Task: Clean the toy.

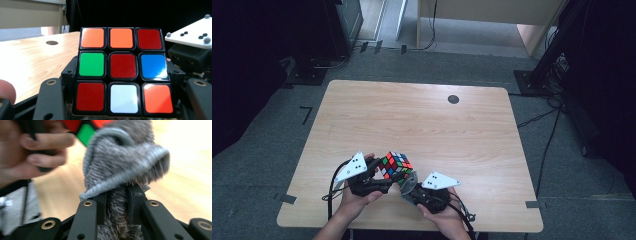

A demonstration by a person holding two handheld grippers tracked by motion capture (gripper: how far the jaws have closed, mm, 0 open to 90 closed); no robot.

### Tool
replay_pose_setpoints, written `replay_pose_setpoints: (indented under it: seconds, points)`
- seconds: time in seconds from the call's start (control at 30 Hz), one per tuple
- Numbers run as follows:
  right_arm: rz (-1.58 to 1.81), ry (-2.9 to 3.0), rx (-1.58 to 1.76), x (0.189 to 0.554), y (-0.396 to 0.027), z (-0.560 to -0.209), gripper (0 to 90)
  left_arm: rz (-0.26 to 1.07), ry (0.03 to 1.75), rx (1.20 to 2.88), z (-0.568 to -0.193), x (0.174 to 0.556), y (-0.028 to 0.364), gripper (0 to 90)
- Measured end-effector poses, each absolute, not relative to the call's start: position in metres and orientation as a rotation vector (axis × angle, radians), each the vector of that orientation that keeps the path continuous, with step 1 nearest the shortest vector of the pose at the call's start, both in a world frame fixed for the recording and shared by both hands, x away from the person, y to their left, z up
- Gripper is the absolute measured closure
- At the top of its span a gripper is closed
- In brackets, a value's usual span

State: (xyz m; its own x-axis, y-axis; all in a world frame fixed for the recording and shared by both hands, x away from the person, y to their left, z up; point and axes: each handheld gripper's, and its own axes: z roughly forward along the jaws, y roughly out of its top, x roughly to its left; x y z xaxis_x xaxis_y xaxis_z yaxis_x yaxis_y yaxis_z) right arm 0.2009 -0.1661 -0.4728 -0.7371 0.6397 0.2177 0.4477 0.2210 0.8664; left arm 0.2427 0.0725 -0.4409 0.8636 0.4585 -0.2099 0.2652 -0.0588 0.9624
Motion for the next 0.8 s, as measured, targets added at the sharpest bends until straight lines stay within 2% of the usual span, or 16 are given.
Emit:
replay_pose_setpoints:
  seconds: [0.2,0.33,0.37,0.43,0.53,0.63,0.8]
  points:
    - [1.355,2.029,1.168,0.211,-0.198,-0.469,73.0,0.182,0.581,1.672,-0.442,0.245,0.072,34.2]
    - [1.259,1.979,1.227,0.224,-0.214,-0.482,70.4,0.182,0.589,1.698,-0.444,0.245,0.069,34.2]
    - [1.238,1.996,1.224,0.228,-0.215,-0.487,67.4,0.195,0.602,1.701,-0.444,0.245,0.068,34.1]
    - [1.219,2.057,1.242,0.237,-0.217,-0.498,54.0,0.195,0.628,1.702,-0.444,0.247,0.068,34.2]
    - [1.277,2.028,1.195,0.236,-0.217,-0.496,40.6,0.162,0.671,1.685,-0.444,0.252,0.072,34.1]
    - [1.392,1.983,1.061,0.226,-0.213,-0.481,34.4,0.127,0.737,1.666,-0.444,0.259,0.076,34.1]
    - [1.522,2.011,0.846,0.209,-0.193,-0.471,29.3,0.052,0.791,1.649,-0.444,0.265,0.078,34.1]
